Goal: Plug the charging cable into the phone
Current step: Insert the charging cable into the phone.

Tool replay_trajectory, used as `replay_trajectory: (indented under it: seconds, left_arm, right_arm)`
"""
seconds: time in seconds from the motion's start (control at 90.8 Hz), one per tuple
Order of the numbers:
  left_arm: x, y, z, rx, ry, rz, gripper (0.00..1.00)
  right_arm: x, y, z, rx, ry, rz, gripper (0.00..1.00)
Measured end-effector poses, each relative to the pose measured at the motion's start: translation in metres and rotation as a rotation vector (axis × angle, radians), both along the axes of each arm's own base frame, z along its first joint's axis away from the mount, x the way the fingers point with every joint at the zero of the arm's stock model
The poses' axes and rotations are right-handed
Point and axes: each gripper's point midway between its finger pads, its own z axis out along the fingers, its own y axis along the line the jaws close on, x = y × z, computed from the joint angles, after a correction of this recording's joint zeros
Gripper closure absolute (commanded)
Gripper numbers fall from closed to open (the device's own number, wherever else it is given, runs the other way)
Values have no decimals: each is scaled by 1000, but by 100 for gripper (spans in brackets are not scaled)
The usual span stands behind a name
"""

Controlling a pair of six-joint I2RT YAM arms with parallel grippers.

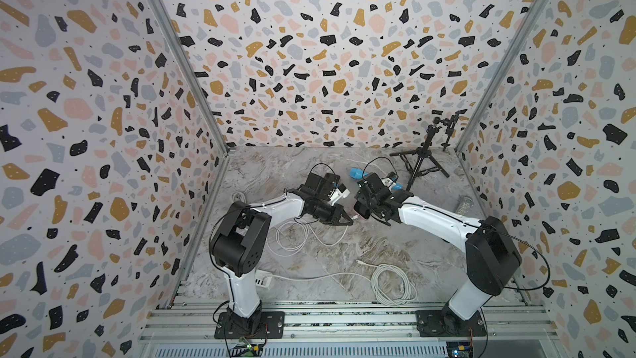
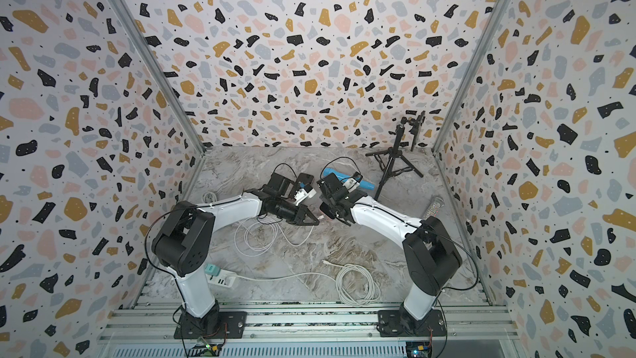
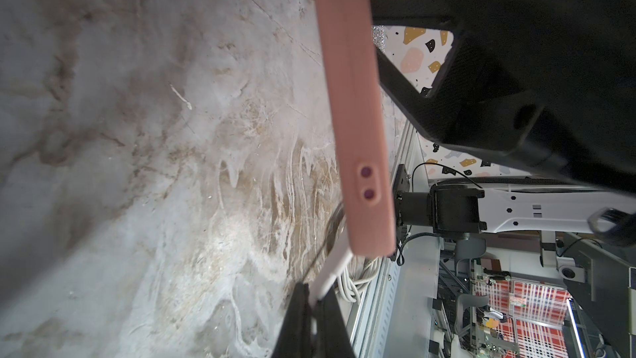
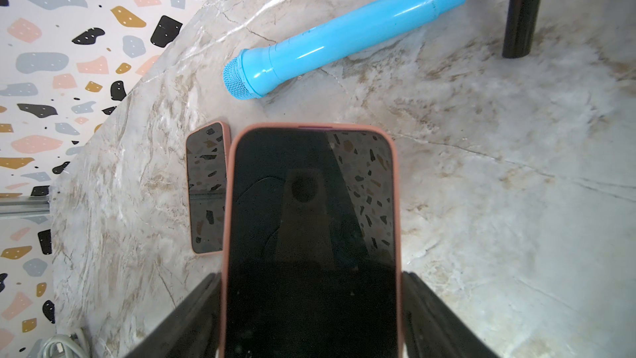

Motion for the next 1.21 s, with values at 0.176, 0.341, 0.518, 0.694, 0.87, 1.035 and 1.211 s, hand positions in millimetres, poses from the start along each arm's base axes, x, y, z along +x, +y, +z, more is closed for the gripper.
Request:
replay_trajectory:
  seconds: [0.176, 0.341, 0.518, 0.694, 0.87, 1.035, 1.211]
  left_arm:
    - [0, -1, -5, -10, 19, 24, 100]
    - [2, -2, -4, -16, 33, 44, 100]
    - [5, -2, -5, -8, 57, 70, 100]
    - [7, -2, -6, 6, 78, 96, 100]
    - [7, -3, -7, 10, 89, 108, 100]
    - [7, -3, -7, 9, 92, 108, 100]
    - [7, -3, -7, 8, 92, 107, 100]
  right_arm:
    - [1, -2, 1, -8, -6, -14, 31]
    - [1, -4, 2, -11, -13, -26, 31]
    - [1, -5, 2, -4, -12, -40, 30]
    - [1, -6, 8, 0, -8, -59, 29]
    - [1, -7, 9, 10, -5, -78, 29]
    - [0, -8, 8, 14, 2, -88, 29]
    - [-1, -9, 7, 20, 8, -99, 29]
